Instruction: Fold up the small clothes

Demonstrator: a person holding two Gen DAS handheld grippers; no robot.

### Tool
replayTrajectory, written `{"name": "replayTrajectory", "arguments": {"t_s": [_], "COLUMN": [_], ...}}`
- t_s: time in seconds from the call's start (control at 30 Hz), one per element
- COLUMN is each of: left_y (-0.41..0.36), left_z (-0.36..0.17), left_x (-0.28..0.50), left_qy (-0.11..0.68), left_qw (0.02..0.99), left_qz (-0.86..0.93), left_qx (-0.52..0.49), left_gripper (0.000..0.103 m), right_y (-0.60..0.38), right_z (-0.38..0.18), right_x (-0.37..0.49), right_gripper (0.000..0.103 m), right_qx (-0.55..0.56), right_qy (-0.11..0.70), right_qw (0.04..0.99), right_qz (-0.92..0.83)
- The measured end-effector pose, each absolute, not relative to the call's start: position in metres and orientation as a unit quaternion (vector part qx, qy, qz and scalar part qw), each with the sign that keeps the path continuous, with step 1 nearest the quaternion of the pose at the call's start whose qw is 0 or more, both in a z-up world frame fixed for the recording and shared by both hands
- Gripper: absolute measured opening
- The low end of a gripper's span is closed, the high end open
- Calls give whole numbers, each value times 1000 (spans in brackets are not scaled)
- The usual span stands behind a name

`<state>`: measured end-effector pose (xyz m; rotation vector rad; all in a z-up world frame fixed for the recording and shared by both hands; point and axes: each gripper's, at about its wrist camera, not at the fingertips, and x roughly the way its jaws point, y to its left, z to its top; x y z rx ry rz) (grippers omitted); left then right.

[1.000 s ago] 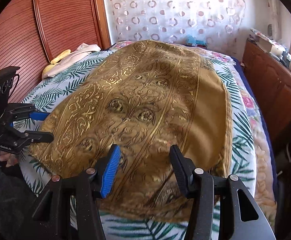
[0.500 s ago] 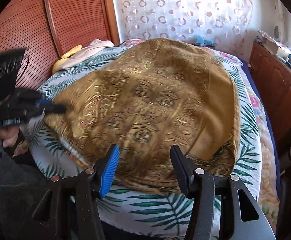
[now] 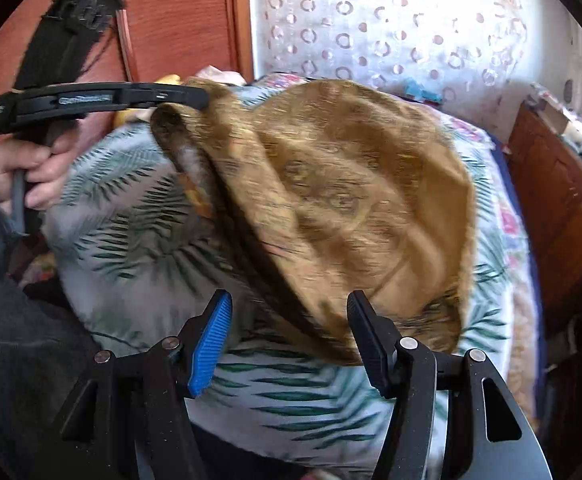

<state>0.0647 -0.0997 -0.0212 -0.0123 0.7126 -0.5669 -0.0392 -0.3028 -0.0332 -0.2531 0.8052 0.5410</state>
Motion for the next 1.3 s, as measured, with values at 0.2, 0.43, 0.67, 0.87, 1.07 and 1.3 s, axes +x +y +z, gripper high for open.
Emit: {"name": "replayTrajectory", "arguments": {"t_s": [0.2, 0.43, 0.67, 0.87, 1.07, 1.3], "left_y": [-95, -83, -71, -58, -47, -42], "left_z": [-26, -25, -5, -4, -13, -30], "left_x": [73, 72, 96, 143, 187, 225], "left_qy": [348, 346, 323, 328, 341, 365], "left_qw": [901, 903, 918, 920, 917, 909], "left_qz": [-261, -254, -227, -210, -201, -193], "left_qx": [-14, -28, -26, -36, -50, -54], "left_gripper": [4, 4, 4, 4, 4, 9], "right_y": [-308, -312, -298, -271, -252, -242], "right_z": [-47, -37, 23, 43, 32, 10], "right_x": [-22, -12, 32, 91, 151, 222], "right_gripper": [62, 7, 4, 4, 4, 4], "right_qx": [-111, -121, -111, -119, -121, -118], "right_qy": [410, 391, 305, 282, 297, 335], "right_qw": [868, 878, 916, 923, 918, 903], "right_qz": [257, 248, 235, 232, 234, 242]}}
